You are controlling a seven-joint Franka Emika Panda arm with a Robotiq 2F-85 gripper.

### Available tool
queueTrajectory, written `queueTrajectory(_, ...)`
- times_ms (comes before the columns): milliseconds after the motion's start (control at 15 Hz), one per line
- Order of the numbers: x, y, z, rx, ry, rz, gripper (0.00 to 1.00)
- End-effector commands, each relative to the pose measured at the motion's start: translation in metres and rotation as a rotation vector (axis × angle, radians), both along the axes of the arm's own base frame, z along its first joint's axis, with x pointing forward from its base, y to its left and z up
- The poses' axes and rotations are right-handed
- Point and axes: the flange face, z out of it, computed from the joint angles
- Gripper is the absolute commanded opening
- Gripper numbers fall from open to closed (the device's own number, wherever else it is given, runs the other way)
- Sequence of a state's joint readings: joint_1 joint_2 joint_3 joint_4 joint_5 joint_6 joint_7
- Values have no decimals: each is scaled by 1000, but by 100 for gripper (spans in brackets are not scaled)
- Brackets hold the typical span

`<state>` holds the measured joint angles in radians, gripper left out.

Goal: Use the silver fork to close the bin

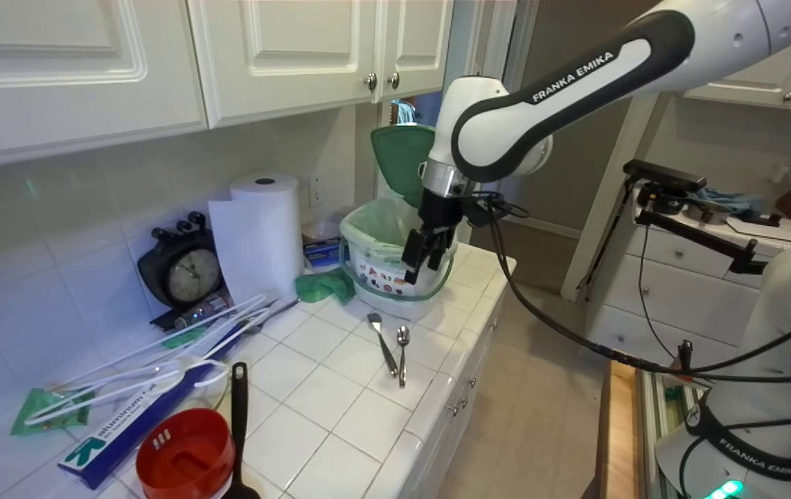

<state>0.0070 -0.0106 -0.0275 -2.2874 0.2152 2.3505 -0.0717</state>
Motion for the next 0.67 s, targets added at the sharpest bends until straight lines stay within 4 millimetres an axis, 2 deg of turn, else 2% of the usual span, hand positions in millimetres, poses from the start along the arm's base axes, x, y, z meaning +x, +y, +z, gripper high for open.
queueTrajectory(0,34,6,-13,61,45,-11,100)
queueTrajectory(467,60,28,-36,70,163,-42,100)
queueTrajectory(533,62,33,-40,79,186,-17,100)
queueTrajectory(600,51,24,-34,53,145,-20,100)
